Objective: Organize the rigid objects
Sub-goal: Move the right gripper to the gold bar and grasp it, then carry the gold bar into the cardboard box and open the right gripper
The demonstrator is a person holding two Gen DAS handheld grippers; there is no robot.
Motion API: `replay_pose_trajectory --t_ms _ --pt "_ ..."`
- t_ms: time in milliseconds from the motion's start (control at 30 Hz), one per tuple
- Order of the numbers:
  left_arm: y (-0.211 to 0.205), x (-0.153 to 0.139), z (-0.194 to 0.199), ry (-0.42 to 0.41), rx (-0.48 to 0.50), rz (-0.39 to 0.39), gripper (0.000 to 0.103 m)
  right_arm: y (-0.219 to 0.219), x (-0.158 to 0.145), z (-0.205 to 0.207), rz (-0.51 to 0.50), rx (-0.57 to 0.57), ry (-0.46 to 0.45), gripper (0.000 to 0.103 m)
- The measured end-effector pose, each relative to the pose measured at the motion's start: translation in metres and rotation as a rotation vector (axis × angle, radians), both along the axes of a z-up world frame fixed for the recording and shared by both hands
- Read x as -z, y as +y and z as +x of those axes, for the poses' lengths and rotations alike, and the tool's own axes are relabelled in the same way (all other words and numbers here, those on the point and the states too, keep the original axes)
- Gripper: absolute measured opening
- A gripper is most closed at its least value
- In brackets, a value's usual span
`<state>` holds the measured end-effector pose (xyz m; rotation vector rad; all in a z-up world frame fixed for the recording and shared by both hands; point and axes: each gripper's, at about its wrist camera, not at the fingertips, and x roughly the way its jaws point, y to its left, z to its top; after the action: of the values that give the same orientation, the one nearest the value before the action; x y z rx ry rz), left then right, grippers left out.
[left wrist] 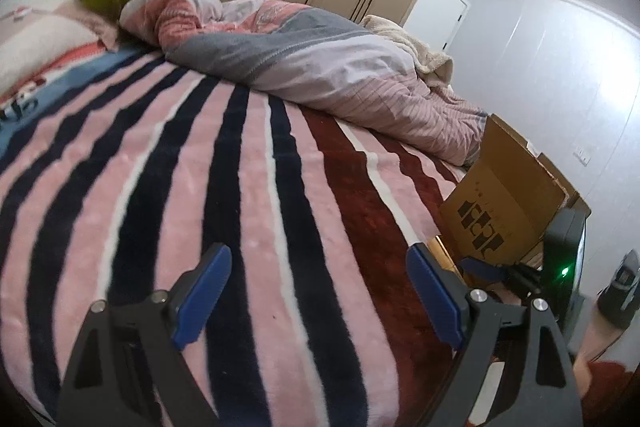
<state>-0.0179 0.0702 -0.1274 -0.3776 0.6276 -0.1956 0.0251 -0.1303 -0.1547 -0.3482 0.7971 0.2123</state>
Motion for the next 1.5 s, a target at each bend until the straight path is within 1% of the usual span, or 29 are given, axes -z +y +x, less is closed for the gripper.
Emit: replay_pose_trajectory --t_ms 33,67,100,133,167,200,233,267,333,400,533,600,667,733,800,933,1033,1100,1167,1233,1267,1333,1367,1400,1433,1467,1500 --pt "-0.001 0.001 0.0 0.002 -0.001 -0.006 0.088 -0.001 0.002 -0.001 -0.004 0.026 -0.012 0.042" --pt "-0.001 0.001 0.0 0.004 -0.002 -0.008 0.088 -0.007 0.004 -0.001 0.003 0.075 -0.014 0.042" --pt "-0.002 0.002 0.0 0.005 -0.002 -0.006 0.088 -0.012 0.007 0.0 0.019 0.103 -0.007 0.042" --pt "-0.002 0.002 0.0 0.005 0.0 -0.003 0.088 -0.019 0.01 0.002 0.044 0.131 0.01 0.042" --pt "-0.002 0.001 0.0 0.005 0.001 -0.002 0.088 -0.031 0.013 0.004 0.105 0.155 0.04 0.04" --pt "-0.002 0.001 0.0 0.005 0.002 -0.002 0.088 -0.037 0.014 0.006 0.148 0.156 0.057 0.038" --pt "-0.002 0.001 0.0 0.006 -0.001 -0.003 0.088 -0.038 0.014 0.007 0.159 0.159 0.061 0.034" --pt "-0.002 0.001 0.0 0.006 -0.002 -0.006 0.088 -0.038 0.013 0.006 0.153 0.149 0.058 0.031" --pt "-0.002 0.002 0.0 0.007 -0.002 -0.013 0.088 -0.032 0.013 0.001 0.126 0.12 0.046 0.017" --pt "-0.003 0.002 0.0 0.009 -0.002 -0.011 0.088 -0.027 0.015 -0.003 0.118 0.1 0.041 0.014" --pt "-0.002 0.003 0.001 0.016 0.002 -0.011 0.088 -0.025 0.013 -0.011 0.162 0.066 0.051 0.014" --pt "-0.003 0.003 0.002 0.018 0.006 -0.011 0.088 -0.02 0.01 -0.018 0.231 -0.015 0.095 0.014" --pt "-0.004 0.003 0.002 0.02 0.007 -0.008 0.088 -0.012 0.008 -0.029 0.278 -0.109 0.129 0.013" --pt "-0.006 0.003 0.003 0.022 0.008 -0.007 0.088 -0.002 0.007 -0.035 0.282 -0.152 0.131 0.014" --pt "-0.007 0.003 0.003 0.028 0.006 -0.004 0.088 0.004 0.009 -0.034 0.278 -0.152 0.114 0.014" --pt "-0.01 0.004 0.005 0.043 0.004 0.003 0.088 0.012 0.015 -0.02 0.277 -0.151 0.126 0.014" --pt "-0.014 0.006 0.007 0.057 0.013 -0.007 0.088 0.017 0.015 -0.019 0.247 -0.183 0.103 0.013" --pt "-0.018 0.005 0.008 0.058 0.038 -0.025 0.088 0.016 0.012 -0.023 0.262 -0.211 0.1 0.013" --pt "-0.022 0.001 0.009 0.051 0.08 -0.048 0.088 0.017 0.006 -0.028 0.305 -0.258 0.107 0.013" --pt "-0.024 -0.005 0.01 0.043 0.11 -0.064 0.088 0.024 -0.007 -0.035 0.312 -0.323 0.079 0.013" --pt "-0.025 -0.009 0.011 0.036 0.126 -0.074 0.087 0.028 -0.019 -0.039 0.322 -0.373 0.056 0.013" --pt "-0.028 -0.022 0.011 0.011 0.167 -0.097 0.087 0.032 -0.037 -0.041 0.364 -0.441 0.041 0.013" --pt "-0.03 -0.03 0.01 -0.008 0.186 -0.104 0.085 0.033 -0.049 -0.042 0.384 -0.476 0.033 0.013" --pt "-0.033 -0.041 0.009 -0.03 0.206 -0.104 0.079 0.033 -0.06 -0.041 0.397 -0.504 0.019 0.013" --pt "-0.036 -0.05 0.009 -0.046 0.218 -0.1 0.075 0.033 -0.071 -0.042 0.403 -0.529 -0.002 0.013" --pt "-0.039 -0.059 0.009 -0.06 0.23 -0.095 0.067 0.031 -0.082 -0.043 0.404 -0.551 -0.03 0.013" --pt "-0.043 -0.068 0.01 -0.071 0.243 -0.09 0.063 0.029 -0.092 -0.045 0.407 -0.566 -0.056 0.013"
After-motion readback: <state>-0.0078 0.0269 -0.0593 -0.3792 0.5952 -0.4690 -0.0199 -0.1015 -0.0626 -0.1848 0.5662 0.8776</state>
